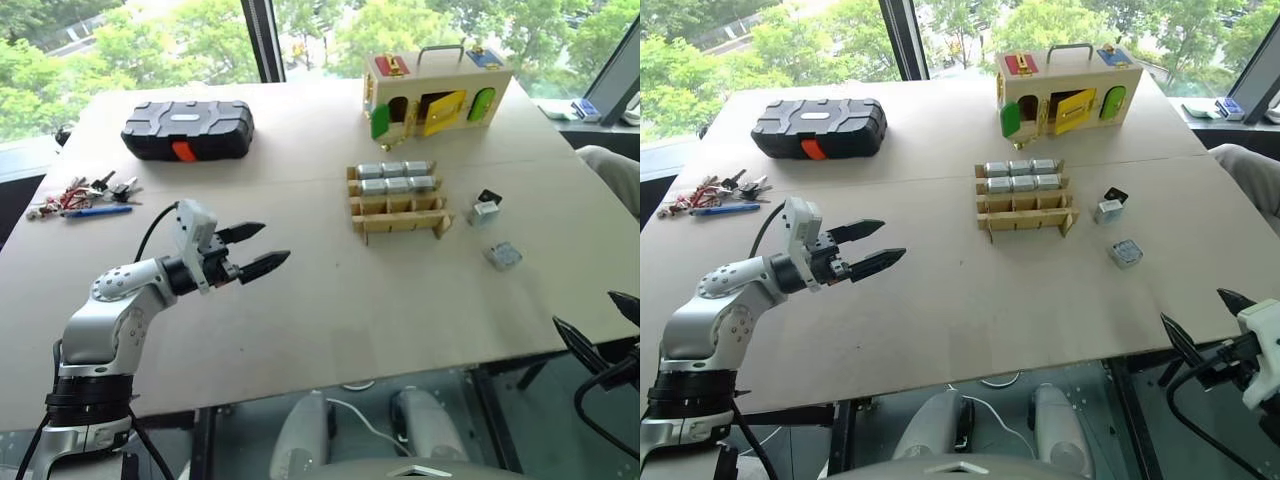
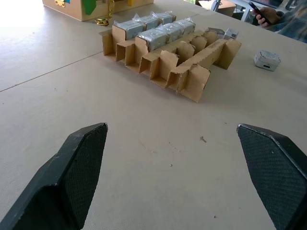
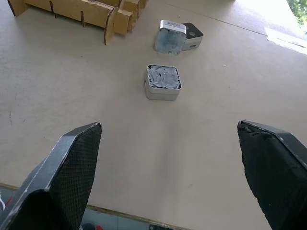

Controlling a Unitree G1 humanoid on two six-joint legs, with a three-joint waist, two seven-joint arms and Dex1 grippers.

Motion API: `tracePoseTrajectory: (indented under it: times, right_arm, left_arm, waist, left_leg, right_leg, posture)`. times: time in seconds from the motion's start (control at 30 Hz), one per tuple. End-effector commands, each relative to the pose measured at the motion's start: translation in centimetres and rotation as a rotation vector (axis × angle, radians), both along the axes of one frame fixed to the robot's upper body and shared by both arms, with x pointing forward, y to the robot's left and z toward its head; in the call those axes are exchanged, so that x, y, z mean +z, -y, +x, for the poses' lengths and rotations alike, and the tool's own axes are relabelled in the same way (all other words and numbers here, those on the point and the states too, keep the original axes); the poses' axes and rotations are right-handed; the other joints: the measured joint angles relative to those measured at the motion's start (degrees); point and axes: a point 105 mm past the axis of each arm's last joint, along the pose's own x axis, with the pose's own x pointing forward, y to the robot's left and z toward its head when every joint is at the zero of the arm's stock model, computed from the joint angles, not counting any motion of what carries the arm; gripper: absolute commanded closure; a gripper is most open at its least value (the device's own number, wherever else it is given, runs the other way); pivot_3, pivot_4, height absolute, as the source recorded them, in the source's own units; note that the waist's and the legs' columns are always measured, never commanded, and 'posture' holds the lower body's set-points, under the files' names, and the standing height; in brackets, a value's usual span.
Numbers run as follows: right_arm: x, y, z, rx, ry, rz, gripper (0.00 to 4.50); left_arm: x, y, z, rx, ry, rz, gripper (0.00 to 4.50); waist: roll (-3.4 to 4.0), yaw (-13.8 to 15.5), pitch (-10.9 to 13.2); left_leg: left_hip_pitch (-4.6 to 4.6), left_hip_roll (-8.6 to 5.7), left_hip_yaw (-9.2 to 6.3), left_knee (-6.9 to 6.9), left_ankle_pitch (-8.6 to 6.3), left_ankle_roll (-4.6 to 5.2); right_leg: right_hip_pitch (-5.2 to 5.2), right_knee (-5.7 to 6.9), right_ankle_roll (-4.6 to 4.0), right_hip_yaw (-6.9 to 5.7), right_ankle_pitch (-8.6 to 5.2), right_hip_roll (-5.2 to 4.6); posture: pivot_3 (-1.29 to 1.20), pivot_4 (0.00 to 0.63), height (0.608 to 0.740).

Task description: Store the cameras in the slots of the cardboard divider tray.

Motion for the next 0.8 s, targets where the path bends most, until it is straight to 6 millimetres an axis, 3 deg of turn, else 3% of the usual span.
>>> tracePoseTrajectory:
  times: [0.03, 0.13, 0.2, 0.3, 0.43, 0.67, 0.8]
  right_arm:
    - [1.1, -0.4, 0.5, -0.012, 0.060, -0.009, 0.00]
    - [2.0, -0.6, 1.7, -0.061, 0.090, -0.001, 0.00]
    - [1.7, -0.2, 2.1, -0.113, 0.047, -0.059, 0.00]
    - [1.0, -0.5, 2.6, -0.075, -0.009, 0.001, 0.00]
    - [0.8, 0.0, 3.6, -0.089, -0.027, 0.059, 0.00]
    - [-0.9, 0.4, 6.6, -0.068, -0.104, 0.064, 0.00]
    - [-1.5, -0.2, 8.1, -0.026, -0.125, 0.081, 0.00]
  left_arm:
    - [1.8, 0.6, 0.2, -0.040, 0.048, -0.020, 0.03]
    - [3.0, 1.4, 1.0, -0.067, 0.059, -0.068, 0.03]
    - [3.3, 1.9, 1.1, -0.082, 0.062, -0.083, 0.03]
    - [3.9, 2.6, 1.0, -0.121, 0.061, -0.099, 0.03]
    - [5.6, 3.3, -0.5, -0.258, 0.051, -0.160, 0.03]
    - [6.2, 4.6, -4.4, -0.544, 0.063, -0.027, 0.03]
    - [6.8, 4.8, -4.5, -0.568, 0.093, -0.009, 0.03]
  waist:
    - [0.00, 0.01, 0.00]
    - [-0.05, 0.05, 0.00]
    - [-0.02, 0.04, -0.02]
    - [-0.04, -0.01, -0.03]
    - [-0.06, -0.05, -0.02]
    - [-0.07, -0.20, -0.01]
    - [-0.06, -0.05, 0.00]
  left_leg:
    - [0.00, 0.00, 0.00, 0.00, 0.00, 0.00]
    - [-0.01, -0.01, 0.02, 0.06, 0.00, 0.00]
    - [0.04, -0.03, 0.01, 0.08, 0.01, 0.01]
    - [-0.01, -0.09, 0.05, 0.04, 0.01, 0.01]
    - [-0.08, -0.15, 0.07, -0.07, 0.00, 0.01]
    - [-0.02, -0.15, 0.16, -0.06, 0.00, 0.02]
    - [-0.04, -0.16, 0.13, -0.07, 0.00, 0.02]
  right_leg:
    - [0.00, 0.00, 0.00, 0.00, 0.00, 0.00]
    - [0.02, 0.01, 0.00, -0.03, 0.01, 0.00]
    - [0.04, 0.05, 0.01, 0.02, 0.01, -0.01]
    - [0.02, 0.03, 0.00, -0.02, 0.00, 0.02]
    - [-0.05, -0.02, -0.01, 0.00, 0.00, 0.04]
    - [-0.04, -0.03, -0.02, 0.04, 0.00, 0.04]
    - [-0.05, -0.03, -0.02, 0.03, -0.01, 0.05]
  posture:
    - [0.00, 0.150, 0.740]
    - [0.00, 0.150, 0.740]
    - [0.00, 0.150, 0.740]
    - [0.00, 0.150, 0.740]
    - [0.00, 0.150, 0.740]
    - [0.00, 0.150, 0.740]
    - [0.00, 0.150, 0.740]
